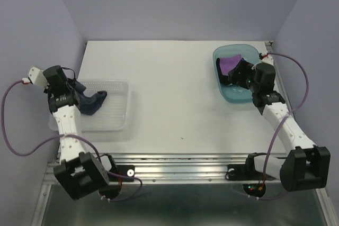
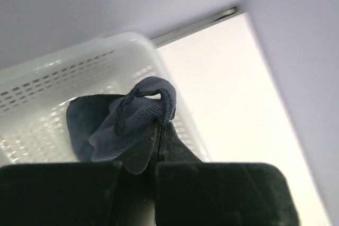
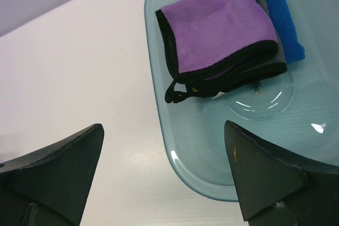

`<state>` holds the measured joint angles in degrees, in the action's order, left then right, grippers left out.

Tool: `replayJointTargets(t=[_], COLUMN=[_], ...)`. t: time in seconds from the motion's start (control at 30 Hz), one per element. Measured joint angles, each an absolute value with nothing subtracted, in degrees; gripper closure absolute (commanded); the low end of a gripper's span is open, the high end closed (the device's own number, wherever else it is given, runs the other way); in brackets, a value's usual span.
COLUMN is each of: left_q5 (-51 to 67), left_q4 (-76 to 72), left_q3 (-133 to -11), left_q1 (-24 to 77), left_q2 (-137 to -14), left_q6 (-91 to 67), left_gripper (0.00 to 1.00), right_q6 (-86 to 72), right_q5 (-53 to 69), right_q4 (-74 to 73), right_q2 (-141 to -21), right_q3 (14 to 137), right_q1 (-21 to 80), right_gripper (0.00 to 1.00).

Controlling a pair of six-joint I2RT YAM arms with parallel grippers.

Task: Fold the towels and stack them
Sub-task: Grab crumpled towel, then move the towel to the center of the board

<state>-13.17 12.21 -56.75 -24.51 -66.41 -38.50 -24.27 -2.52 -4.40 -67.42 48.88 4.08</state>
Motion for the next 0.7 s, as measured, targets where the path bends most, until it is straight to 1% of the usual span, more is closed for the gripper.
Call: replayJointTargets(t=[0.13, 0.23, 0.33, 0.5, 0.57, 0.63, 0.67, 0.7], left_q5=[-8.34, -3.73, 1.21, 7.99, 9.67, 10.7, 11.29, 11.75], left_q4=[11.25, 11.35, 10.17, 4.38, 2.33, 0.67, -0.58, -0.93], left_q3=[-57.45, -59.96, -64.27, -70.35, -74.83, -79.35, -82.39, -83.79], left_q1=[-24.03, -22.28, -16.71, 1.74, 11.11, 17.17, 22.0, 23.9], left_q2=[-55.22, -51.11, -49.39, -51.55, -55.27, -58.96, -62.41, -64.05], left_q6=[-39.88, -40.32, -40.69, -40.66, -39.83, -38.74, -37.82, -37.26], left_gripper=[1.0, 1.0, 1.0, 1.0, 1.0, 1.0, 1.0, 1.0], right_q6=[-24.93, -25.52, -26.5, -28.42, -28.8, -28.86, -28.86, -28.84], right_q5=[-0.21, 1.41, 2.02, 3.6, 4.23, 4.56, 4.54, 4.49], right_q4=[-4.43, -4.05, -3.92, -3.46, -3.95, -4.1, -4.32, -4.51], right_q2=[-62.83, -58.52, -54.5, -49.34, -48.42, -47.86, -47.37, -47.05], right_q3=[48.77, 47.88, 45.84, 42.3, 42.15, 42.15, 42.15, 42.15], right_q1=[4.08, 4.08, 4.08, 4.08, 4.08, 4.08, 4.08, 4.08], right_gripper=[0.0, 0.0, 0.0, 0.0, 0.0, 0.0, 0.0, 0.0])
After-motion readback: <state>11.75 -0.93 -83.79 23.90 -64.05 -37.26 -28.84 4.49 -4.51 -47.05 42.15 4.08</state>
